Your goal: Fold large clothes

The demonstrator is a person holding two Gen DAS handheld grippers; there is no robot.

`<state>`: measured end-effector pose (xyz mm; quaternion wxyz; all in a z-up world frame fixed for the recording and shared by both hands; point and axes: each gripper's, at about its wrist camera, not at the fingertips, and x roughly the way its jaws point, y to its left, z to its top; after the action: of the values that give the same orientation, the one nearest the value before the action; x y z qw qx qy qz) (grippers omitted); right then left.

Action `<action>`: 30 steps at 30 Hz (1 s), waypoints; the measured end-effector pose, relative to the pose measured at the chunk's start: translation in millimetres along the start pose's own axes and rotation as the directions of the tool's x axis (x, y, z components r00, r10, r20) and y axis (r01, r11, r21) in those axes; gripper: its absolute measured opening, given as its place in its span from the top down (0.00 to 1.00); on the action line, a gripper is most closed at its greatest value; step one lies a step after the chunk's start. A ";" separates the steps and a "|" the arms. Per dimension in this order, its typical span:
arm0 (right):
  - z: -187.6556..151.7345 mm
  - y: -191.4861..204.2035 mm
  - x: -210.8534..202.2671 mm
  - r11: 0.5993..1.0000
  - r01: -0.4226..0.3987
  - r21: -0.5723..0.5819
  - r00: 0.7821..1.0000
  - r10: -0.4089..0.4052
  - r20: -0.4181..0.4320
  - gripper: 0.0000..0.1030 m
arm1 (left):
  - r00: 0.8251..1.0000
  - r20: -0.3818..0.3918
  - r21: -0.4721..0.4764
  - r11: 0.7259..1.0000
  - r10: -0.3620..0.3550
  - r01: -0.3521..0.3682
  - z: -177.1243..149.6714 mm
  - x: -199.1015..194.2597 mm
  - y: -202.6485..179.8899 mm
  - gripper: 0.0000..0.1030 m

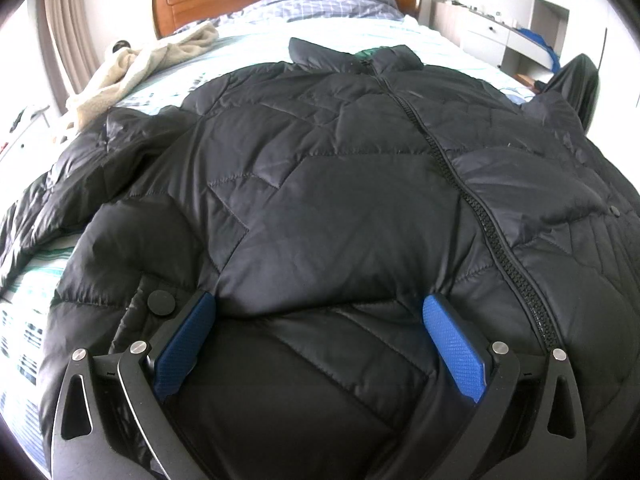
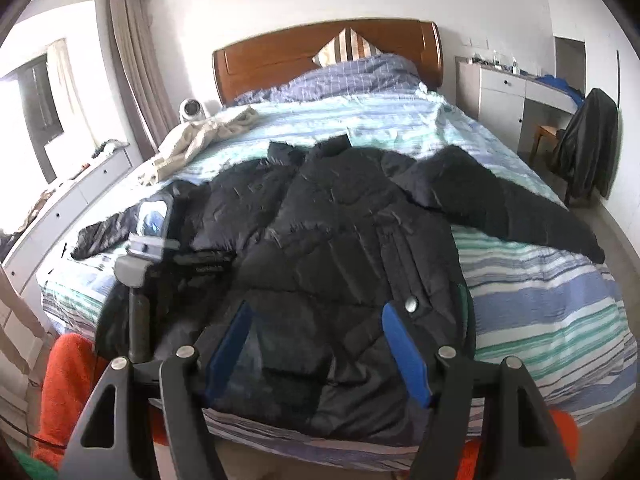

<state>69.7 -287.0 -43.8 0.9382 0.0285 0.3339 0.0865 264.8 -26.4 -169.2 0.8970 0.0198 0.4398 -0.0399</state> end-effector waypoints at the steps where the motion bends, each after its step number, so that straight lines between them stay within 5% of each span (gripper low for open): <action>1: 0.1 0.8 -2.4 1.000 0.000 0.004 1.000 0.000 0.007 0.32 | 1.000 0.000 0.000 1.000 0.000 0.000 0.0 0.0 0.0 0.00; 30: -18.0 14.3 5.1 1.000 -0.023 0.004 0.999 0.023 -0.035 0.32 | 1.000 0.000 -0.001 1.000 0.000 0.000 0.4 0.1 0.9 0.00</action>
<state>60.2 -272.1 -59.3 0.9311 0.0326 0.3502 0.0969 265.3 -25.6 -169.1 0.8969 0.0195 0.4400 -0.0399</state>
